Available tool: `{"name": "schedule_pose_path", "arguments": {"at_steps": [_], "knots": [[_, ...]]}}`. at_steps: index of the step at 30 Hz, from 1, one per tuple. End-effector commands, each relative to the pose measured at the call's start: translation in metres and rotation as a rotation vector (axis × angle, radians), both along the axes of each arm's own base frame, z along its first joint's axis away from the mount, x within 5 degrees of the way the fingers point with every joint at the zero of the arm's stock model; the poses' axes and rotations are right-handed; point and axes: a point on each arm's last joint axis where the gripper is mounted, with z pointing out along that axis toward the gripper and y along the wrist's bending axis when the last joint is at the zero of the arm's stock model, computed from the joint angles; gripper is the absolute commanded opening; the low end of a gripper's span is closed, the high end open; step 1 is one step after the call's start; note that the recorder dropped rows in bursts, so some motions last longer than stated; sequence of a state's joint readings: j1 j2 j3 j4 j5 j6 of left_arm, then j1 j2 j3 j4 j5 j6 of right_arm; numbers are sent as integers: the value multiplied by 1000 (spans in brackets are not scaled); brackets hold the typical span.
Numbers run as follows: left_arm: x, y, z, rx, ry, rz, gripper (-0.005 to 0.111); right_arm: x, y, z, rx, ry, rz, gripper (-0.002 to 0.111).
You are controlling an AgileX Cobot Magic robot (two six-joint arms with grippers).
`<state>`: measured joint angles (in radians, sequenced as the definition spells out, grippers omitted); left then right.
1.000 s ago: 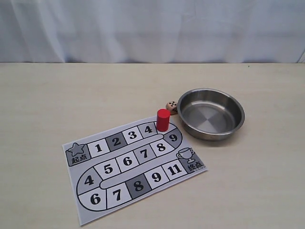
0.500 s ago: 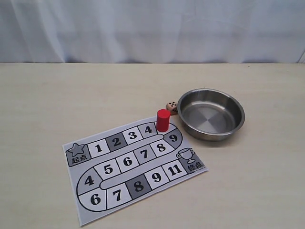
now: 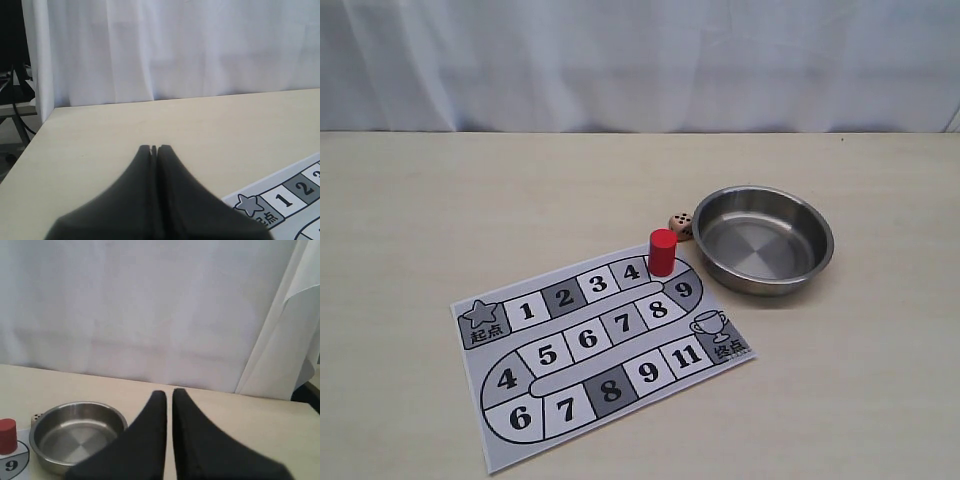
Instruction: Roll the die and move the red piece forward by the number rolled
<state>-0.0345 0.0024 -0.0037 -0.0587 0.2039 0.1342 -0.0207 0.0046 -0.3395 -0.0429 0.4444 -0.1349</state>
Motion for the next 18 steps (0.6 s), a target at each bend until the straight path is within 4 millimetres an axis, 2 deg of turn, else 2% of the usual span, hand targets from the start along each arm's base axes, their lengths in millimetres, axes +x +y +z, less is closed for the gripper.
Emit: {"name": "schedule_pose_path", "arguments": {"at_steps": [1, 11, 18], "knots": [[0, 0, 0, -9, -5, -2, 0, 11, 2, -18, 67, -56, 22, 4], [0, 0, 0, -9, -5, -2, 0, 28, 1, -78, -74, -24, 17, 4], [0, 0, 0, -9, -5, -2, 0, 28, 1, -82, -56, 25, 19, 4]]}}
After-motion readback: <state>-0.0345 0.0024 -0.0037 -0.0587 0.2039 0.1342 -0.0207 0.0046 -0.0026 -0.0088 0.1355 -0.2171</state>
